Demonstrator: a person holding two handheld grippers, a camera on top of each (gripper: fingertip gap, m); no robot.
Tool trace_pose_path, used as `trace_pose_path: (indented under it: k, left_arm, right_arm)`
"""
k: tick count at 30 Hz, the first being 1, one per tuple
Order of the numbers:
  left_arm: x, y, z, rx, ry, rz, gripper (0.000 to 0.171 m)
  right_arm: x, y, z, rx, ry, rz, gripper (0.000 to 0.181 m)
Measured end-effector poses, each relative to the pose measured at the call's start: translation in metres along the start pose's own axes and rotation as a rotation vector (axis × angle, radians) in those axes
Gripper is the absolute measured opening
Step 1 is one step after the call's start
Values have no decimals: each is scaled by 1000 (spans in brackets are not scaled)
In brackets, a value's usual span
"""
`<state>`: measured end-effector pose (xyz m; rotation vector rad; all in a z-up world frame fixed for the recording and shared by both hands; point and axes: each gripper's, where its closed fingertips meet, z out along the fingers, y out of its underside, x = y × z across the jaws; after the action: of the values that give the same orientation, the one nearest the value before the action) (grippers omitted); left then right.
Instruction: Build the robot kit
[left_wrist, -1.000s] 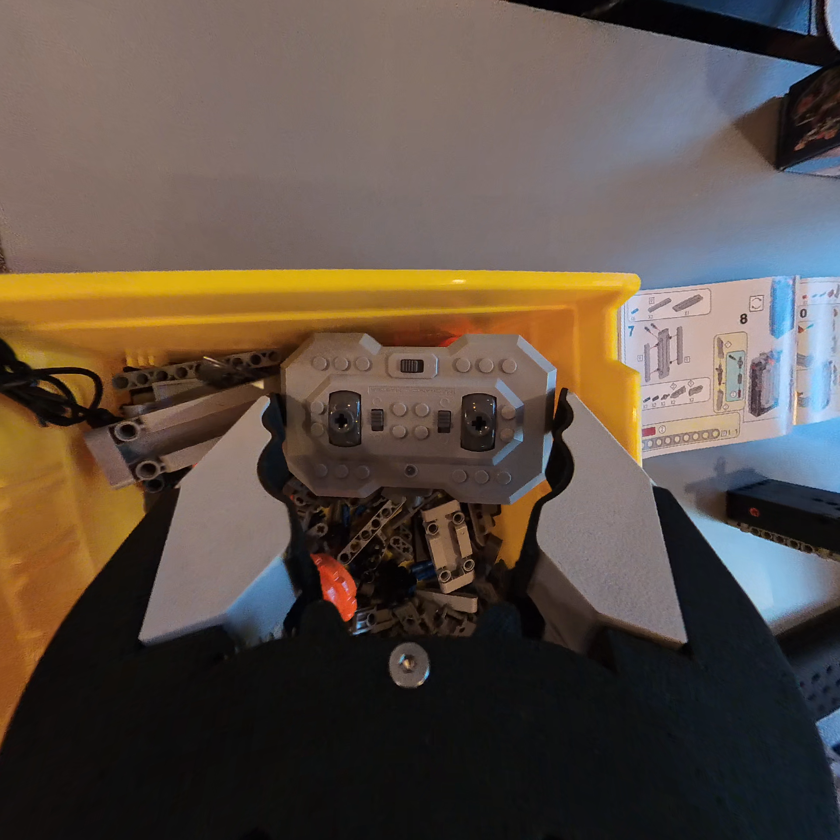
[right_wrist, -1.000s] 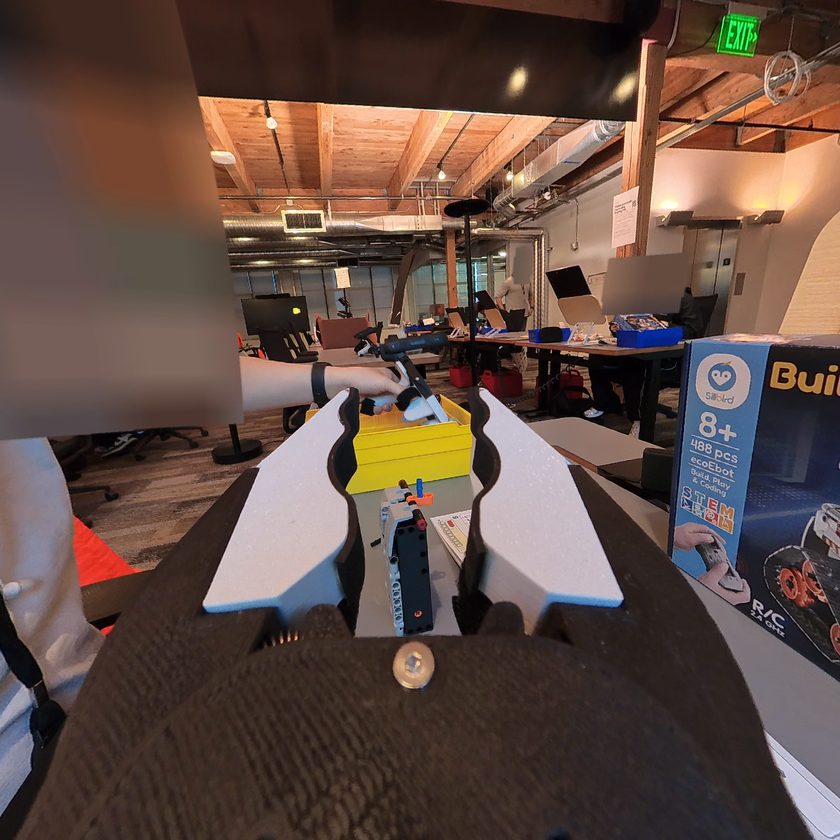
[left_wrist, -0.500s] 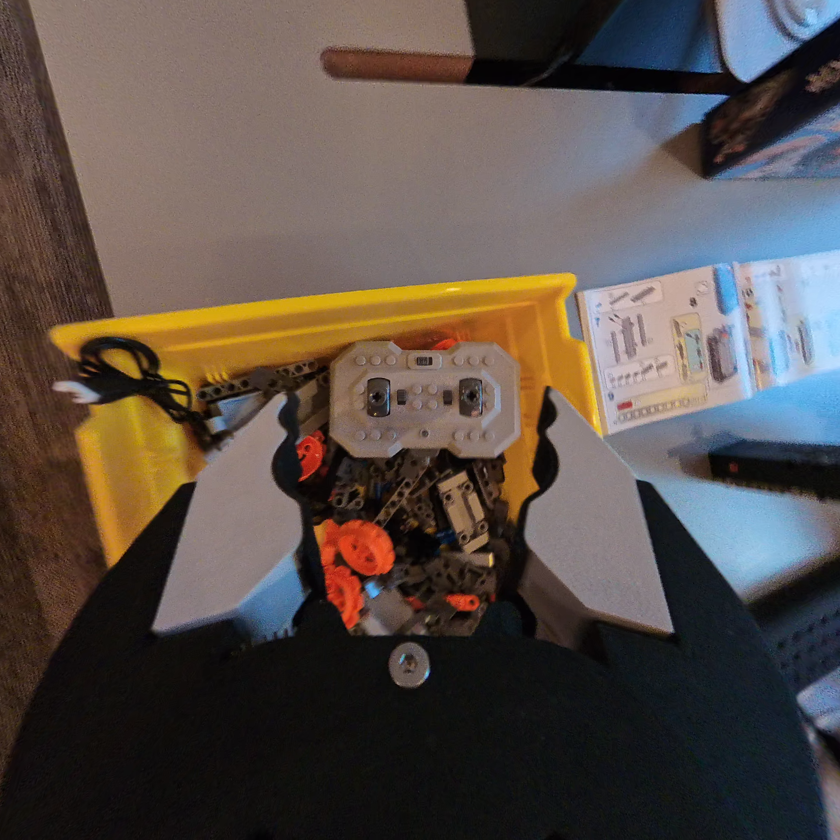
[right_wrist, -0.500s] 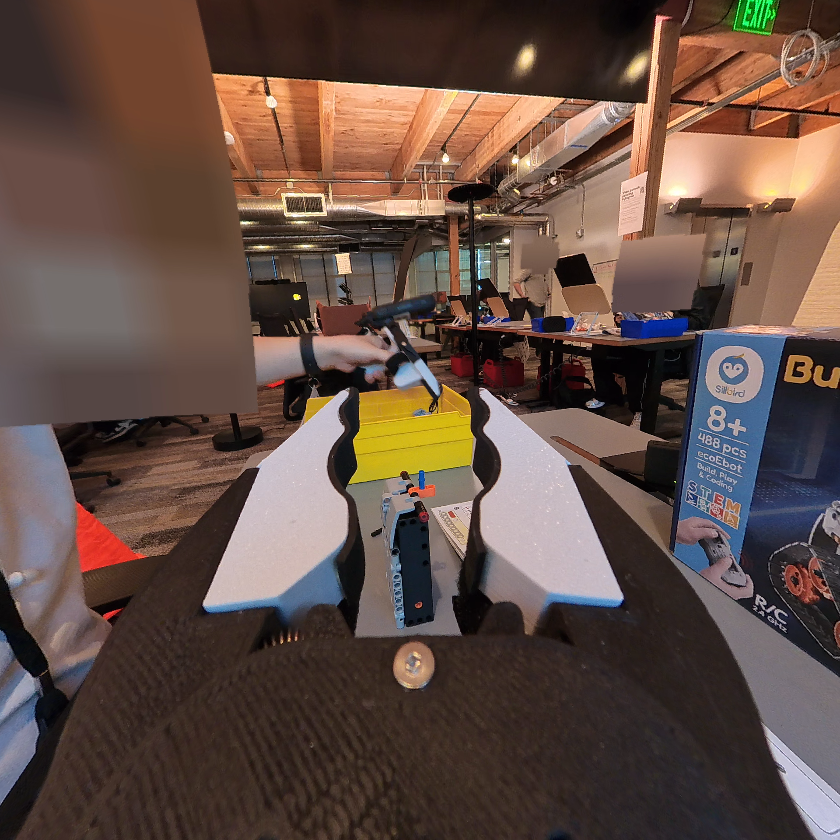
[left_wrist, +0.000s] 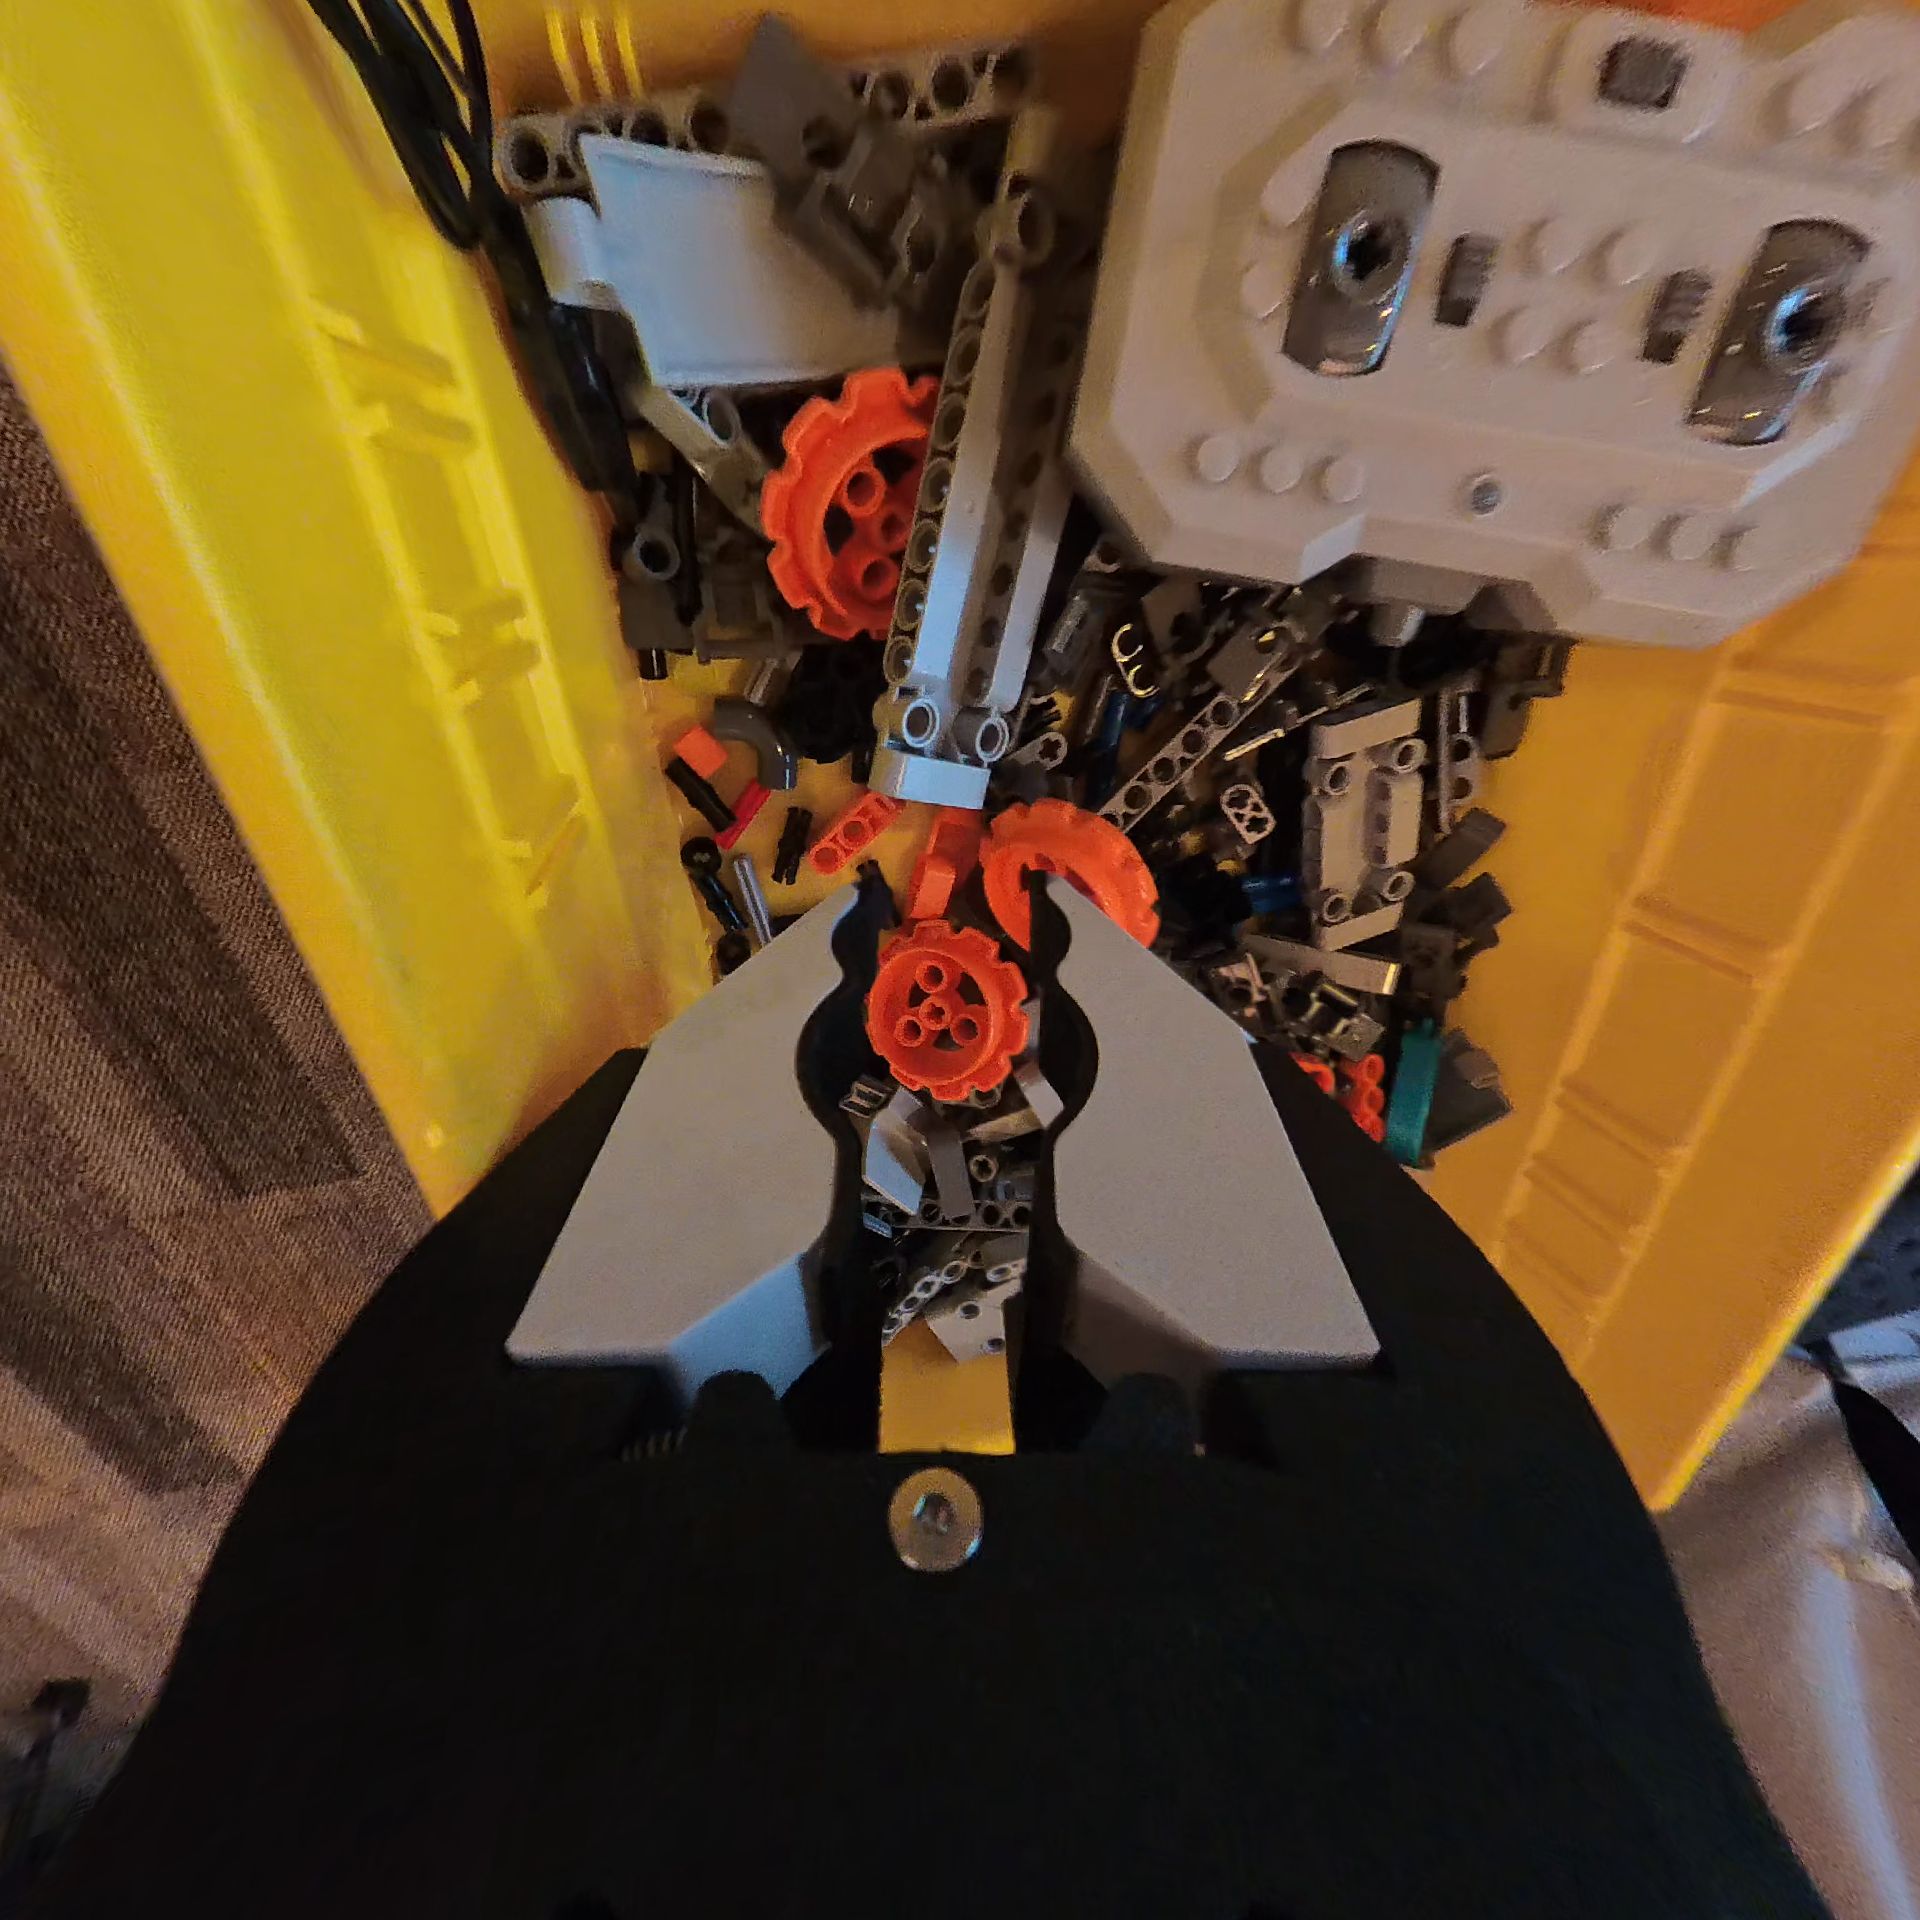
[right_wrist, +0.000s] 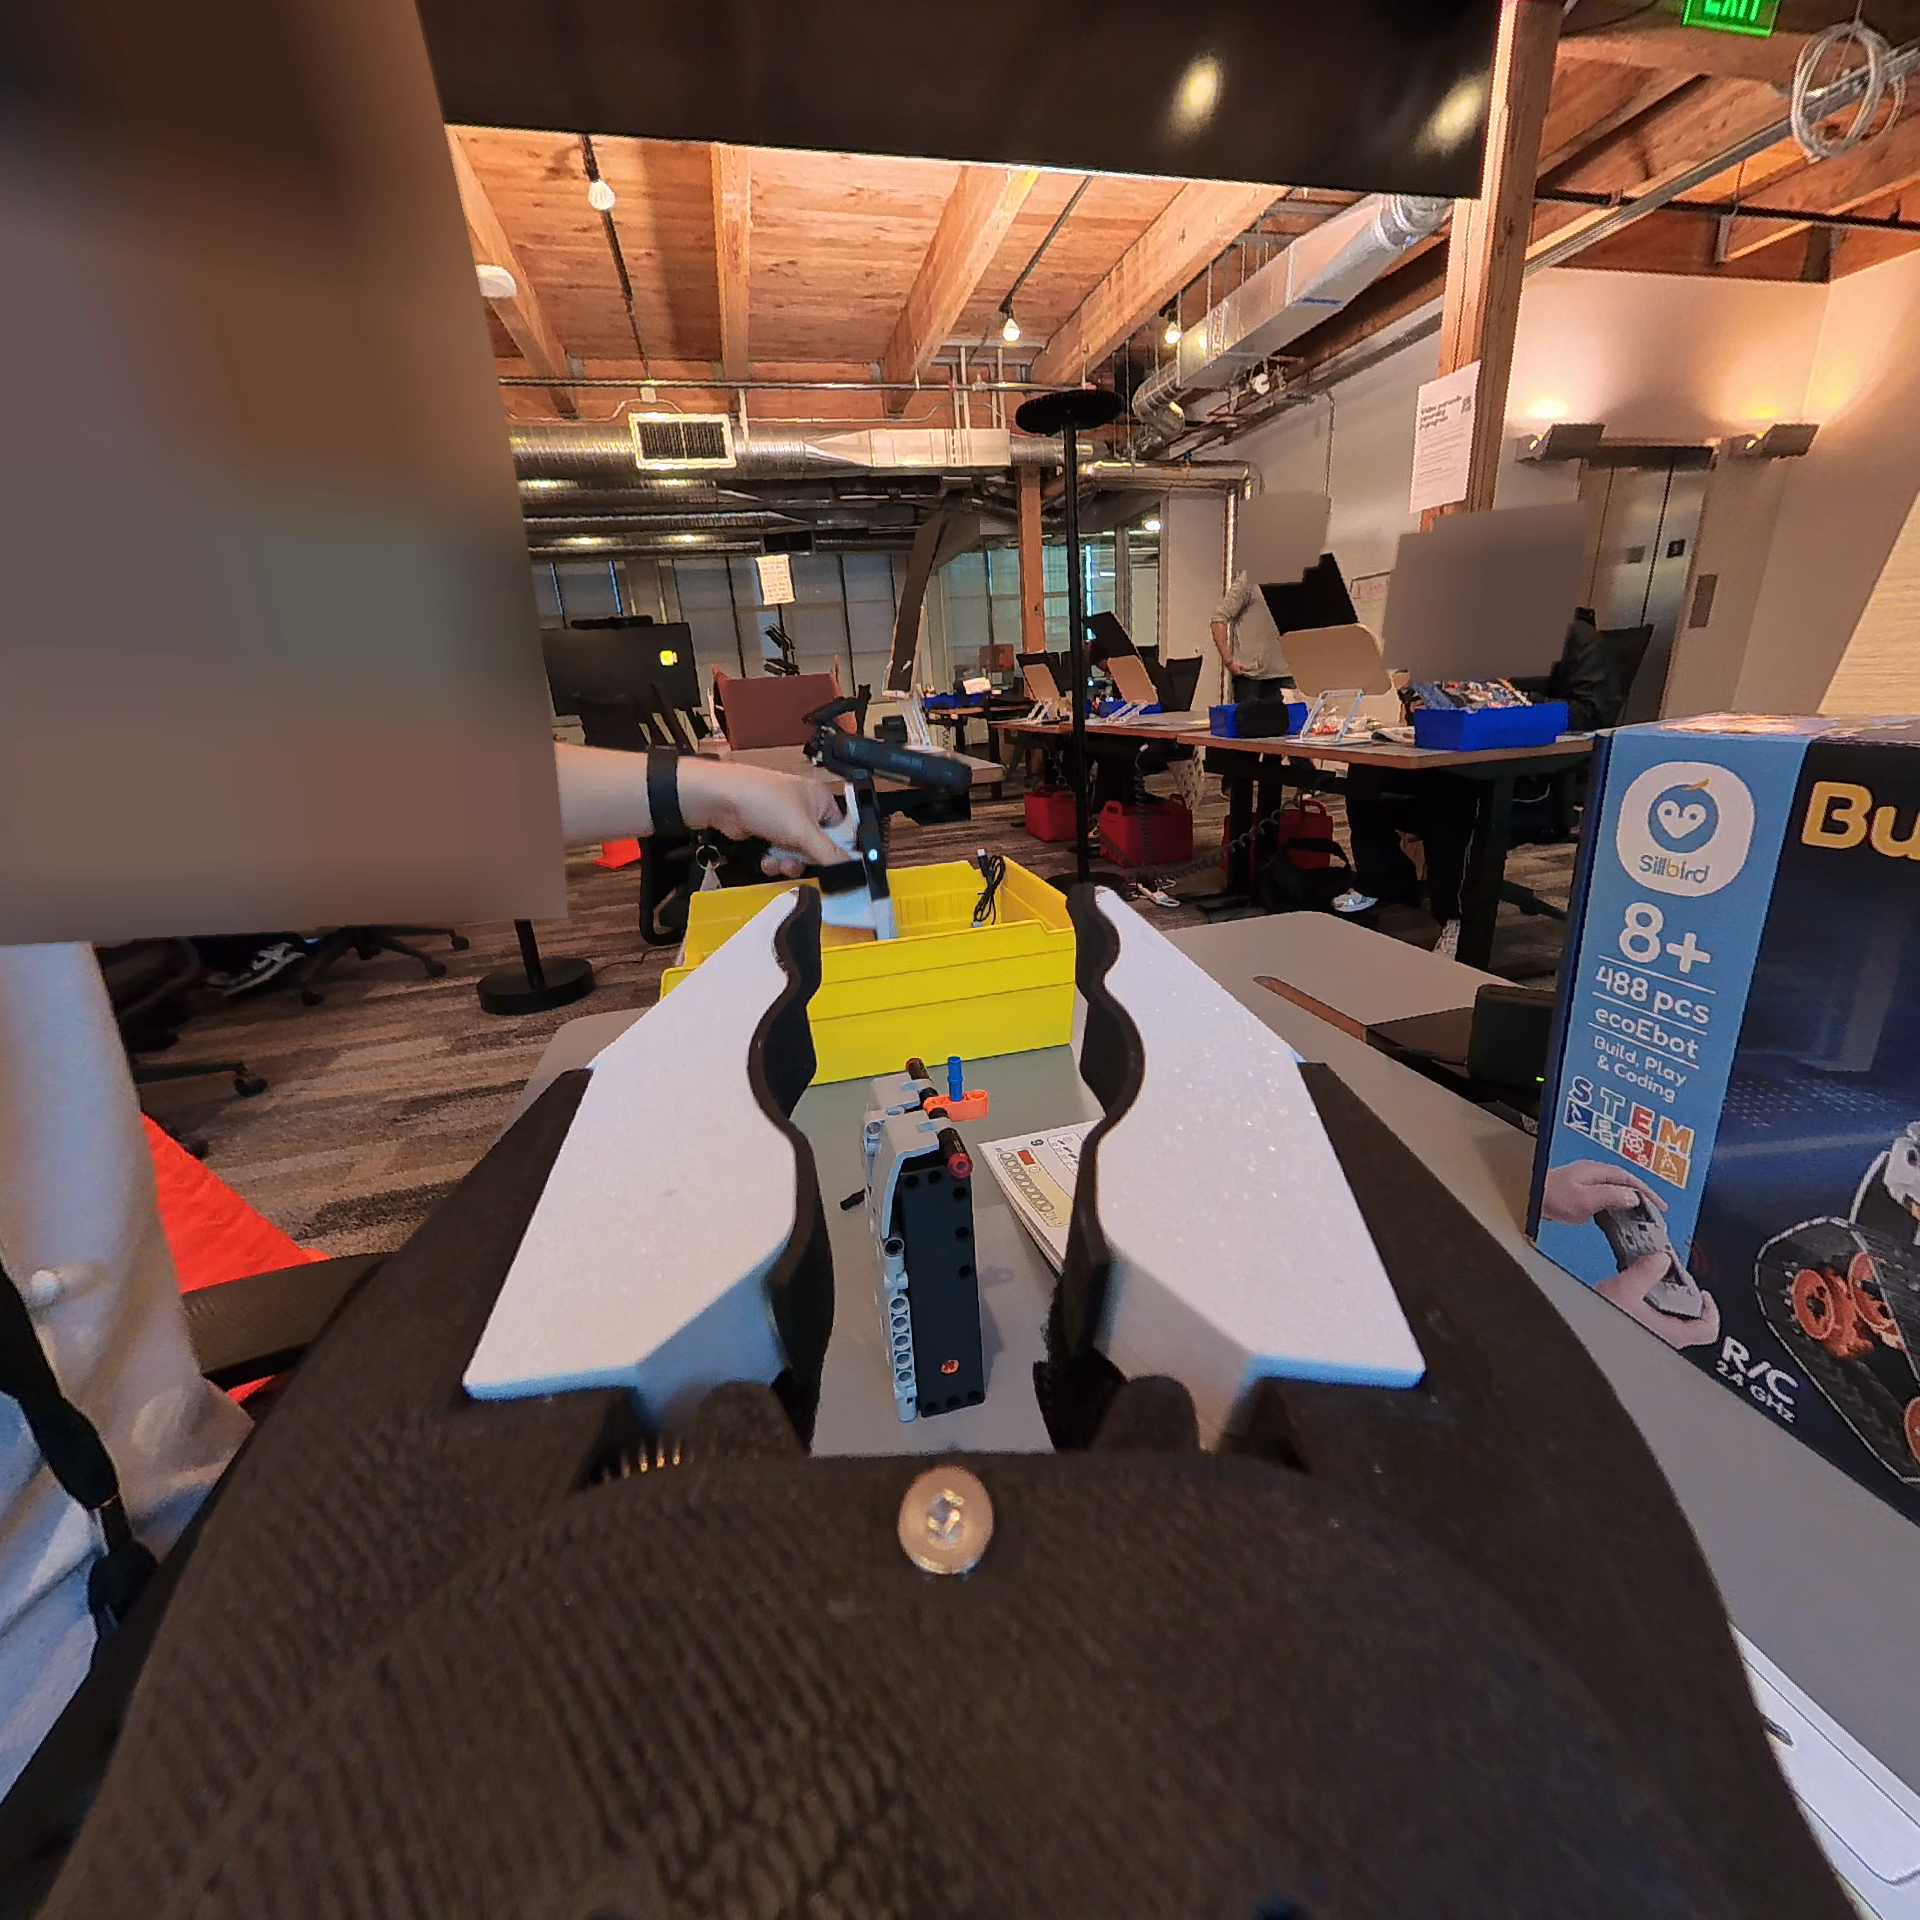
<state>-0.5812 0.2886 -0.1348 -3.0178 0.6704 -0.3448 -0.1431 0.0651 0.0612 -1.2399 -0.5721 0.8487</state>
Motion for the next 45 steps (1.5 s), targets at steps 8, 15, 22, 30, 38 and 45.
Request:
trace_pose_path:
  k: [8, 15, 22, 30, 38, 45]
  left_arm:
    - [-12, 0, 12, -18, -119, 24, 14]
    - [-15, 4, 18, -42, -147, 24, 6]
    - [-17, 7, 21, -48, -173, 26, 5]
    - [-23, 7, 23, -57, -225, 44, 10]
    - [-21, 8, 24, -56, -211, 31, 7]
    - [-20, 7, 20, -35, -201, 47, 3]
  right_arm:
    - [-2, -2, -1, 7, -4, -4, 48]
    - [-4, -6, -2, 16, -10, -8, 48]
    - [-6, -8, -2, 23, -17, -10, 48]
    - [-7, -10, -2, 27, -18, -14, 48]
    - [-7, -11, -3, 29, -15, -16, 48]
    - [-7, -12, -4, 33, -14, -16, 48]
